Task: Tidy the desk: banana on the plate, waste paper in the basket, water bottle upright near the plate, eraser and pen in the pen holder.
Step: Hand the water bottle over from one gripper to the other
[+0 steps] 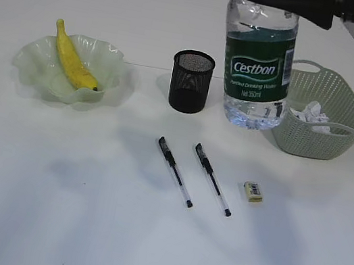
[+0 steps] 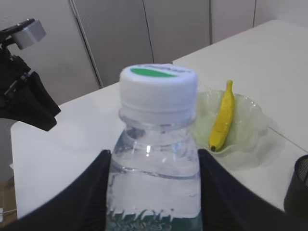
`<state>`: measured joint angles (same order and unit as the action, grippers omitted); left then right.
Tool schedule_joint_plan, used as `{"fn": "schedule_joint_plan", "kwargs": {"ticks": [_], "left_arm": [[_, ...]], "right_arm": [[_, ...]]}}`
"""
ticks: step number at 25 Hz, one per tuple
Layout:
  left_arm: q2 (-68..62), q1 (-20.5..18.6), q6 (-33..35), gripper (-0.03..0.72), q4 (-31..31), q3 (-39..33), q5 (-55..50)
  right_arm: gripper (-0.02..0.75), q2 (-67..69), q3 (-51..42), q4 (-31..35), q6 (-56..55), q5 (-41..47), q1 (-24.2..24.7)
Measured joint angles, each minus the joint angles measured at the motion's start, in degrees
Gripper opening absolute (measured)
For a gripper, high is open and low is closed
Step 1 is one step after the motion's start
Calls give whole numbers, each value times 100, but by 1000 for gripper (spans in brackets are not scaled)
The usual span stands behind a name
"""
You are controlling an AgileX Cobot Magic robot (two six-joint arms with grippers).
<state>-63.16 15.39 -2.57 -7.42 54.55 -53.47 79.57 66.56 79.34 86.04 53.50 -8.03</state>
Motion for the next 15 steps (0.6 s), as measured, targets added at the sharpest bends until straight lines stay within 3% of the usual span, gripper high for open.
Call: {"fn": "schedule_joint_plan", "kwargs": {"ticks": [9, 15], "left_arm": [[0, 0, 94, 305, -81, 0, 400], [0, 0, 367, 305, -226, 0, 1196]], "right_arm": [[362, 0, 0, 242, 99, 399, 0], [362, 0, -11, 380, 108, 422, 0]]}}
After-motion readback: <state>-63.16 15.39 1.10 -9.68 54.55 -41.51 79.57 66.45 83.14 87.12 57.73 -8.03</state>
